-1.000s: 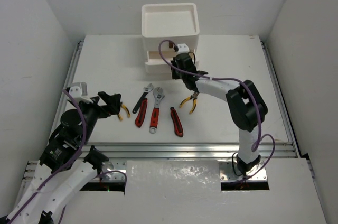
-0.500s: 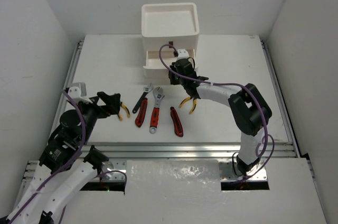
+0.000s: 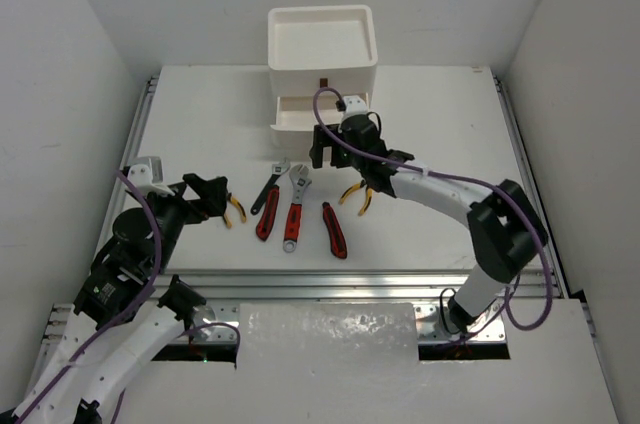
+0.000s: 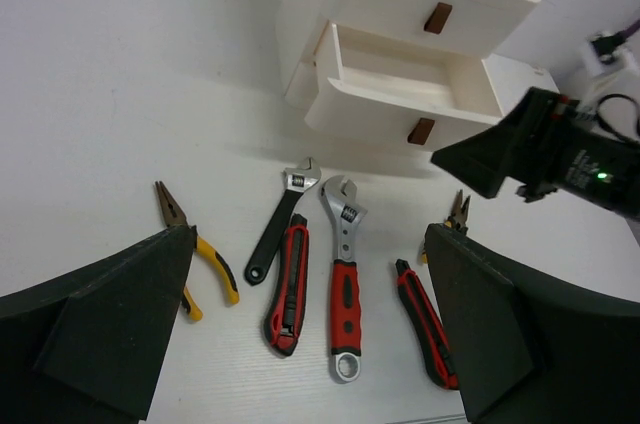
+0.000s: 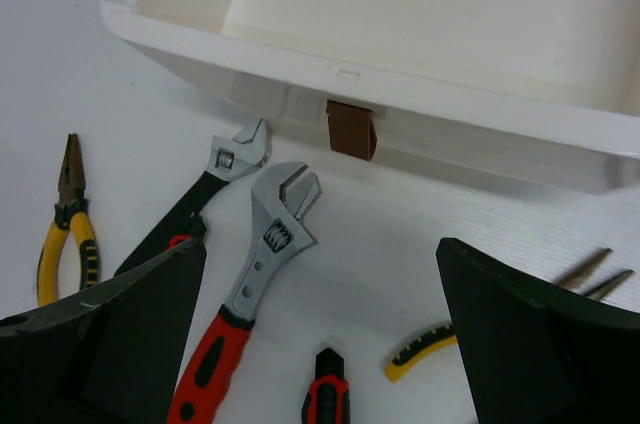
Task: Sort the tools into containers
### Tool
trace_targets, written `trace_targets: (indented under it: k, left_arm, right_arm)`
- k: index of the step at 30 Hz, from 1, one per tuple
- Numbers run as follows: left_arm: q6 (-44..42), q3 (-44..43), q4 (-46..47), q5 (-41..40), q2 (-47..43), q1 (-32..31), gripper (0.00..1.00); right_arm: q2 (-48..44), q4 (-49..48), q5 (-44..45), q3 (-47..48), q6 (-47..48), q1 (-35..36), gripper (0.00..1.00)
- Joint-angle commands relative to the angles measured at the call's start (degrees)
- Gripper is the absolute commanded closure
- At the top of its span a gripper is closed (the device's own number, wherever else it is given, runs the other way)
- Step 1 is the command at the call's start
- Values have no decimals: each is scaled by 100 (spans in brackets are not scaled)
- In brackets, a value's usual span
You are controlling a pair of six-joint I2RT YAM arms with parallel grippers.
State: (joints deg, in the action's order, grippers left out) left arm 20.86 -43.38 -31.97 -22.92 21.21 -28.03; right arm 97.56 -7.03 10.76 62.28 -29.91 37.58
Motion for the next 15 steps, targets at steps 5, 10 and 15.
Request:
trace_targets:
  k: [5, 10, 15]
  left_arm:
    - [23, -4, 138, -187, 6, 61, 0]
    - [58, -13, 112, -266, 41, 61, 0]
    - [76, -13, 103, -275, 102, 61, 0]
  right_arm:
    - [-1168, 1096, 411, -137, 319, 425, 1]
    - [-1634, 1292, -1074, -435, 142, 425, 1]
    - [-1585, 1533, -1537, -415, -14, 443, 1]
